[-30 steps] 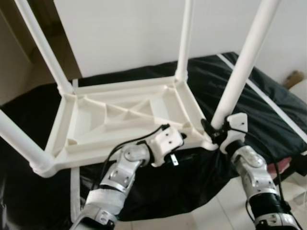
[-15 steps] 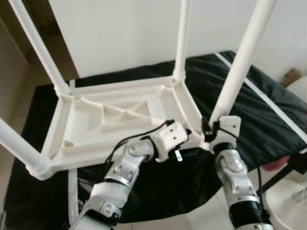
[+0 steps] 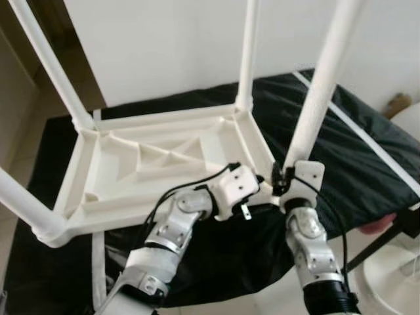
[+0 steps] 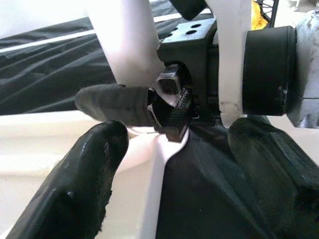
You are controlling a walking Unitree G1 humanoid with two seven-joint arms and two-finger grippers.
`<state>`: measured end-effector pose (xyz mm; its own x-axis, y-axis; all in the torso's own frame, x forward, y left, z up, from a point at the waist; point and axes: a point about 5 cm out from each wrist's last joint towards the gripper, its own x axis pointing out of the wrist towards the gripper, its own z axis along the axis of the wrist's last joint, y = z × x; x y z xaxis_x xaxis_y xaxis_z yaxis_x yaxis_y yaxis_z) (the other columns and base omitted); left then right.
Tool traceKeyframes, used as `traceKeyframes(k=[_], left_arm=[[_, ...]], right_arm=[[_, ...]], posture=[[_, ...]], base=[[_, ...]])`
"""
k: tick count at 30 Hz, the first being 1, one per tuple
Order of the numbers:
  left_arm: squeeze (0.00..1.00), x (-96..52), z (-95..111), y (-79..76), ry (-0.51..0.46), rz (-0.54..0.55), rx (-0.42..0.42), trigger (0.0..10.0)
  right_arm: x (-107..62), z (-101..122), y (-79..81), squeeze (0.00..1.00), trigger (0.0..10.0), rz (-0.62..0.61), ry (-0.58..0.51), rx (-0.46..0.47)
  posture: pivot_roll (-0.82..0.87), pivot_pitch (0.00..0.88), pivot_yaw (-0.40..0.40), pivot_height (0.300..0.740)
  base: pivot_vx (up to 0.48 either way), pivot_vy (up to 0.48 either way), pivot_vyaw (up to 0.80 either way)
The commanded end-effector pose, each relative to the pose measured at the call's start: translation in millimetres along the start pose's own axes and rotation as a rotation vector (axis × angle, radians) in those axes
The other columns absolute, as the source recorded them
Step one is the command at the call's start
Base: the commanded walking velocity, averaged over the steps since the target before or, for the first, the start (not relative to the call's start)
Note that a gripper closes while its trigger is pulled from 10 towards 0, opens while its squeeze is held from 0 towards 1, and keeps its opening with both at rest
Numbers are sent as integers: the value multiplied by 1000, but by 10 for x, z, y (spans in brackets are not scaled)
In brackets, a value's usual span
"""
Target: Building children table
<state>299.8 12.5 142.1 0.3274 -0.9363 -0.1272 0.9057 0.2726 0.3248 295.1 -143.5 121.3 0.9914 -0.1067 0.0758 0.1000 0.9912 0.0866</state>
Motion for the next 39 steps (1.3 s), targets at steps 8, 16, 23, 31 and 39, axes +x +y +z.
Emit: traceKeyframes(k=[8,16,23,31,39], left_arm=[[0,-53,-43,72,28,127,15,10000],[0,-53,6,69,24,105,47,10000],[0,-42,31,28,17,90,55,10000],[0,-12,41,17,26,69,78,10000],[0,24,74,-1,17,59,82,10000]], right_arm=[[-56,204,-72,1000,10000,169,-106,8],[-119,242,-226,0,10000,416,-74,-45],[47,327,-511,0,10000,568,-13,-154],[119,220,-581,0,10000,751,113,-243],[241,209,-590,0,4510,800,140,-296]], posture=[[-135,0,59,740],[-102,0,62,740],[-88,0,55,740],[-79,0,62,740],[-78,0,66,740]], base=[[0,0,0],[0,0,0],[0,0,0],[0,0,0],[0,0,0]])
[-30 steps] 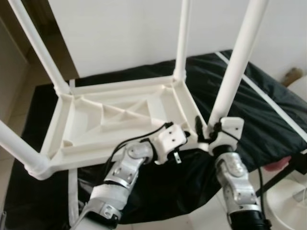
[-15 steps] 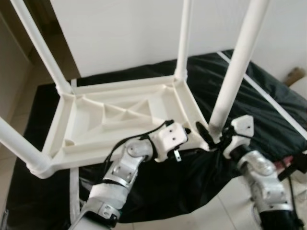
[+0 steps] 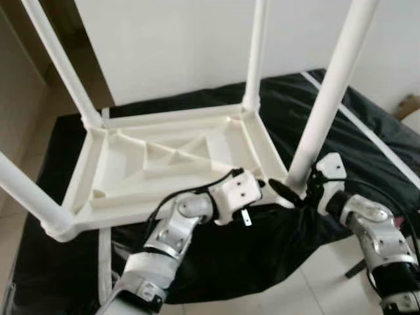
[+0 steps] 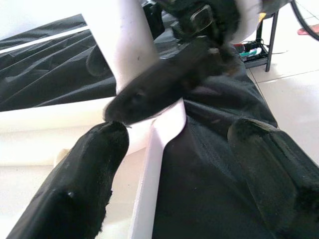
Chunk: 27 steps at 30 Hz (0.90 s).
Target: Building children table
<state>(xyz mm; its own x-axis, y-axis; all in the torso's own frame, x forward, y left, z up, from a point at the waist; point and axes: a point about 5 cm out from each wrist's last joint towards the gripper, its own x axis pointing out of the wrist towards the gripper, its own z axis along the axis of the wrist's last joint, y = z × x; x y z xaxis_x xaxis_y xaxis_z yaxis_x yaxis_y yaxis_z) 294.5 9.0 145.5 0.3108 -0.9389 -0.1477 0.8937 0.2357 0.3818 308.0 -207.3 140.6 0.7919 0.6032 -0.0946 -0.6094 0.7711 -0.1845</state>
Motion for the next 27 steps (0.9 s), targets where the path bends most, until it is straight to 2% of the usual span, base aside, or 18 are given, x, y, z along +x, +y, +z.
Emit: traceKeyframes(k=[1,3,12,13,14,15,16,23,27], left_arm=[[0,12,17,47,7,82,17,10000],[0,15,31,49,3,78,21,10000],[0,4,35,55,3,87,21,10000],[0,5,29,45,4,87,22,10000],[0,5,24,35,6,87,22,10000],[0,5,24,35,6,87,22,10000],[0,5,18,29,7,86,21,10000],[0,5,2,27,13,85,17,10000],[0,-1,-13,37,19,95,17,10000]], right_arm=[[34,-17,-9,0,4510,32,21,-24],[58,-12,-48,0,0,55,32,-46],[-15,-78,-18,0,0,76,52,-35],[-41,-119,17,0,2863,79,69,-18],[-58,-156,41,0,8902,81,82,2],[-58,-156,41,0,8902,81,82,2],[-69,-186,63,0,10000,72,90,21],[-62,-248,143,0,10000,-9,88,35],[-49,-251,248,0,10000,-69,63,31]], posture=[[-78,0,66,740],[-76,0,66,740],[-76,0,62,740],[-78,0,64,740],[-81,0,66,740],[-81,0,66,740],[-83,0,68,740],[-92,0,68,740],[-95,0,66,740]], base=[[0,0,0],[0,0,0],[0,0,0],[0,0,0],[0,0,0],[0,0,0],[0,0,0],[0,0,0],[0,0,0]])
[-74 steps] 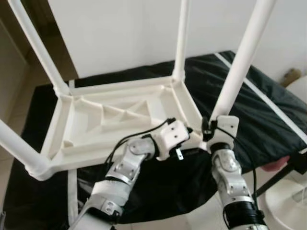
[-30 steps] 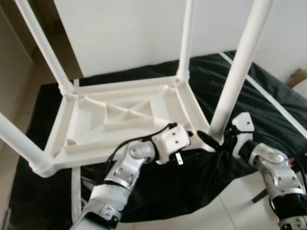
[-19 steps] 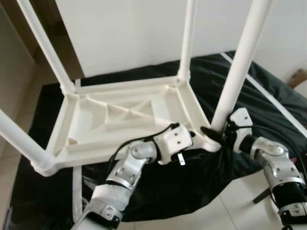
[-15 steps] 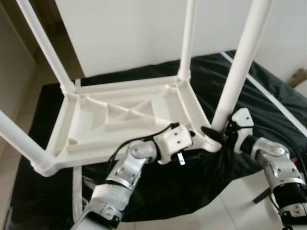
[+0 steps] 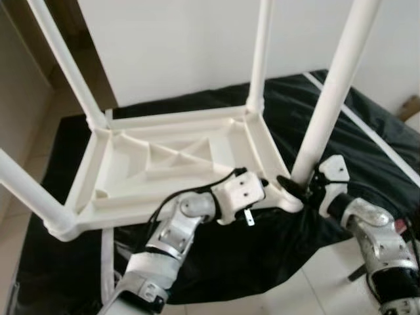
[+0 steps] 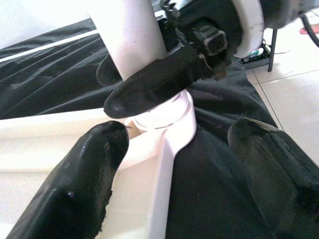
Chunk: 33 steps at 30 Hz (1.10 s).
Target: Building children table
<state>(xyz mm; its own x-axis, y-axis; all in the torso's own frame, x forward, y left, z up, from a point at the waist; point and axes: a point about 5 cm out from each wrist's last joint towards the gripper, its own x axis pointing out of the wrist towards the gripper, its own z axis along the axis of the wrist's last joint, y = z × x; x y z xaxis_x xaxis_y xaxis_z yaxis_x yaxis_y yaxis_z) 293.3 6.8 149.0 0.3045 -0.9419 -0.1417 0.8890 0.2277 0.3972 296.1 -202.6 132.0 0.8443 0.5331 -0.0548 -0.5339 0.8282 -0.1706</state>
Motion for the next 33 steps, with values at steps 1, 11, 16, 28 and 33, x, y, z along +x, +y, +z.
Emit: traceKeyframes(k=[1,11,16,28,33], left_arm=[[0,-13,-55,38,29,98,0,10000],[0,-54,-56,73,20,153,-19,10000],[0,-58,-69,55,18,161,-24,10000],[0,-46,-66,82,23,177,-15,10000],[0,-57,-66,91,22,189,-11,10000]], right_arm=[[-7,-183,120,0,10000,24,87,6],[-1,-116,290,0,10000,-214,23,40],[-11,-150,359,0,10000,-385,51,81],[2,-238,475,0,10000,-631,122,163],[73,-192,694,0,10000,-707,109,238]], posture=[[-95,0,66,740],[-116,6,40,740],[-115,20,29,740],[-110,17,19,740],[-96,3,16,740]], base=[[0,0,0],[0,0,0],[0,0,0],[0,0,0],[0,0,0]])
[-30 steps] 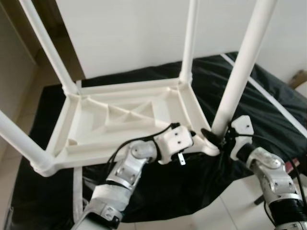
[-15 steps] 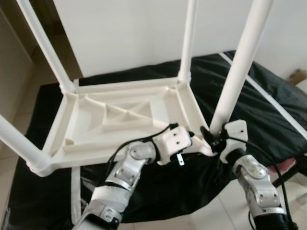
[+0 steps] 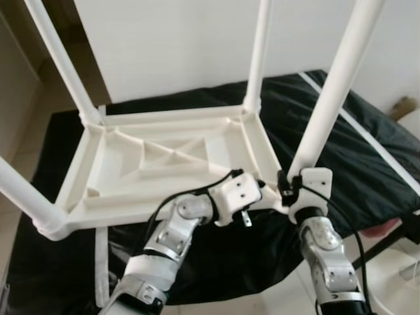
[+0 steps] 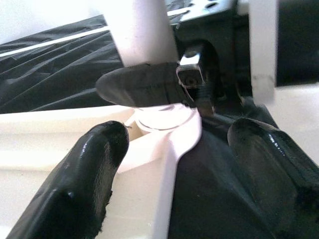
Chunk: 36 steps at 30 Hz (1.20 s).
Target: Building children table
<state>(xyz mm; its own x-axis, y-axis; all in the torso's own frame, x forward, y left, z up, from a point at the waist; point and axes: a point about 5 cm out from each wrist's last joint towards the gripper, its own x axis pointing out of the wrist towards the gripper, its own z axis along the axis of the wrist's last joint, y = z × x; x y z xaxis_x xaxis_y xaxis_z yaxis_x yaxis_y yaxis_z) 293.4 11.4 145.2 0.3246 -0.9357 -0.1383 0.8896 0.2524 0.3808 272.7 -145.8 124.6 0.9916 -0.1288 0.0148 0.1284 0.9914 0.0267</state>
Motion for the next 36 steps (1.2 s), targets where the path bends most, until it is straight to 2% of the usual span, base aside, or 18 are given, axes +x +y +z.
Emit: traceKeyframes(k=[1,15,16,19,20,26,27,29,30,33,35,36], left_arm=[[0,-24,-17,103,14,174,10,10000],[0,2,-10,99,13,188,5,10000],[0,6,14,124,1,198,-16,10000],[0,7,22,130,-2,199,-17,10000],[0,6,24,133,-1,199,-13,10000],[0,5,38,149,-4,200,-3,10000],[0,9,67,157,-23,208,-17,10000],[0,13,106,167,-49,219,-35,10000],[0,13,106,167,-49,219,-36,10000],[0,-24,115,278,-53,256,-35,10000],[0,-35,114,304,-50,263,-30,10000],[0,-63,108,368,-36,285,-24,10000]], right_arm=[[-89,-231,54,0,10000,-12,123,1],[-75,-153,72,0,10000,-25,91,13],[-74,-138,87,620,10000,-15,85,22],[-75,-132,93,620,10000,-11,82,31],[-78,-118,92,1000,10000,-7,71,33],[-90,-31,39,1000,10000,31,8,67],[-96,-6,-25,698,10000,55,-11,67],[-106,26,-108,698,10000,84,-33,65],[-106,26,-108,0,10000,84,-33,65],[-31,64,-232,0,10000,155,-53,21],[-13,77,-259,0,10000,169,-62,10],[20,81,-289,0,10000,207,-77,-19]], posture=[[-93,2,23,740],[-80,0,24,740],[-80,0,24,740],[-80,0,24,740],[-79,0,21,740],[-80,0,17,740],[-79,0,14,740],[-79,0,14,740],[-79,0,14,740],[-79,0,20,740],[-79,0,20,740],[-75,0,28,740]], base=[[0,0,0],[0,0,0],[0,0,0],[0,0,0],[0,0,0],[0,0,0],[0,0,0],[0,0,0],[0,0,0],[0,0,0],[0,0,0],[0,0,0]])
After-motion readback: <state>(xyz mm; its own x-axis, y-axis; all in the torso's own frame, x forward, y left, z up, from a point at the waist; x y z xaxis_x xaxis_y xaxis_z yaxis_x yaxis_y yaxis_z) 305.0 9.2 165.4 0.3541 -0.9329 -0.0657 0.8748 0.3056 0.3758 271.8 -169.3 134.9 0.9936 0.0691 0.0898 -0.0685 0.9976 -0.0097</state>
